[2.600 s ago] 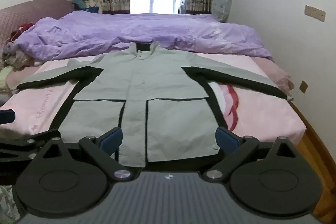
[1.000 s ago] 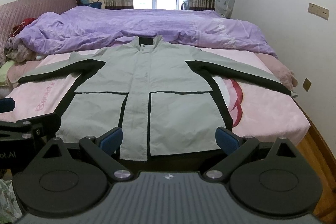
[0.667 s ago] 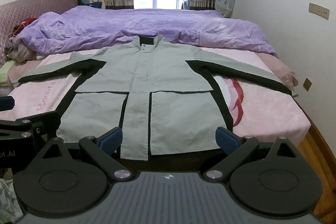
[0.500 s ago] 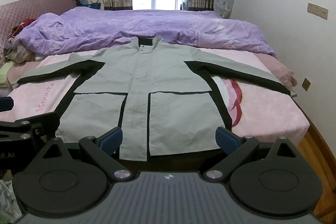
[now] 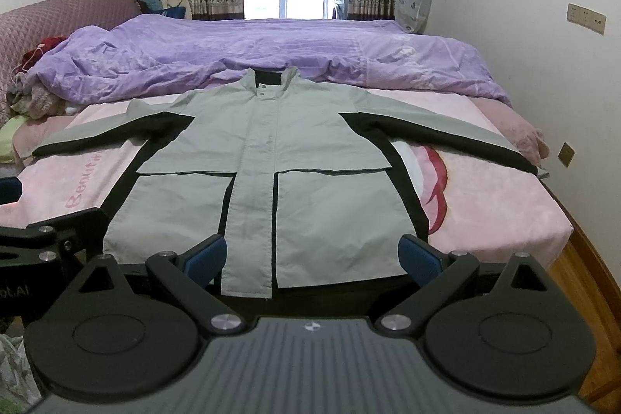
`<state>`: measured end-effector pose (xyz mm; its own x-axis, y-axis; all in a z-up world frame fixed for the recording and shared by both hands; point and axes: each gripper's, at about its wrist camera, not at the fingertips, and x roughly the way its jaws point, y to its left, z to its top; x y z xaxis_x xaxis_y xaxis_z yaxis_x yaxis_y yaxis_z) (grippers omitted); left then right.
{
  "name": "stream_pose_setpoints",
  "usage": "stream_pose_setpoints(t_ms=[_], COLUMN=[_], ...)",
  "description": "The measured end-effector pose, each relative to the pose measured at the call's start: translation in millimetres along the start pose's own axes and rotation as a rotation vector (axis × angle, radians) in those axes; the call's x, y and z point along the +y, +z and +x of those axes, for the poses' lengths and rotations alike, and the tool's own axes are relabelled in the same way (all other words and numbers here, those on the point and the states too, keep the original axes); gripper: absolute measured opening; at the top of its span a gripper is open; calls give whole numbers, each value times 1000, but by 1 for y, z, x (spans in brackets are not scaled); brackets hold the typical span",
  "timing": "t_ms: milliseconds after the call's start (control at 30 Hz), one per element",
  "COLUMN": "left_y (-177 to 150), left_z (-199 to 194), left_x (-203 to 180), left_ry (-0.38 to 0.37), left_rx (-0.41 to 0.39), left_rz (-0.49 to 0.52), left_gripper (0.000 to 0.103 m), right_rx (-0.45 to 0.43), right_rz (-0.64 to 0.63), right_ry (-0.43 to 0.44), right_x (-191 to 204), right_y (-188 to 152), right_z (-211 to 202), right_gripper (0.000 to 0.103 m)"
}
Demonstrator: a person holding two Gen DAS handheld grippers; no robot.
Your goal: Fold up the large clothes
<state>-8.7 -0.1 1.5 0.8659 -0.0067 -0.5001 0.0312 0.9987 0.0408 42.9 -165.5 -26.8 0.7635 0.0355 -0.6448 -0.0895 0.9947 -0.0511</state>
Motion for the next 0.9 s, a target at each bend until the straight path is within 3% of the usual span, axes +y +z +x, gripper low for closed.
stream_pose_setpoints(t_ms=[600, 733, 800, 900], left_y=[-1, -3, 2, 16], left_z=[6, 23, 44, 84], left_x=[6, 11, 16, 31], left_ry=[-8, 2, 4, 126], left_rx=[13, -38, -48, -28], left_rz=[-15, -35, -41, -29], left_gripper=[103, 103, 103, 103], right_rx=[17, -59, -99, -104], right_rz=[10, 5, 3, -17], right_ry=[-1, 39, 20, -10], right_x=[1, 4, 7, 7], right_y=[-2, 0, 6, 21], right_z=[7, 15, 32, 62], right_gripper=[103, 103, 103, 103])
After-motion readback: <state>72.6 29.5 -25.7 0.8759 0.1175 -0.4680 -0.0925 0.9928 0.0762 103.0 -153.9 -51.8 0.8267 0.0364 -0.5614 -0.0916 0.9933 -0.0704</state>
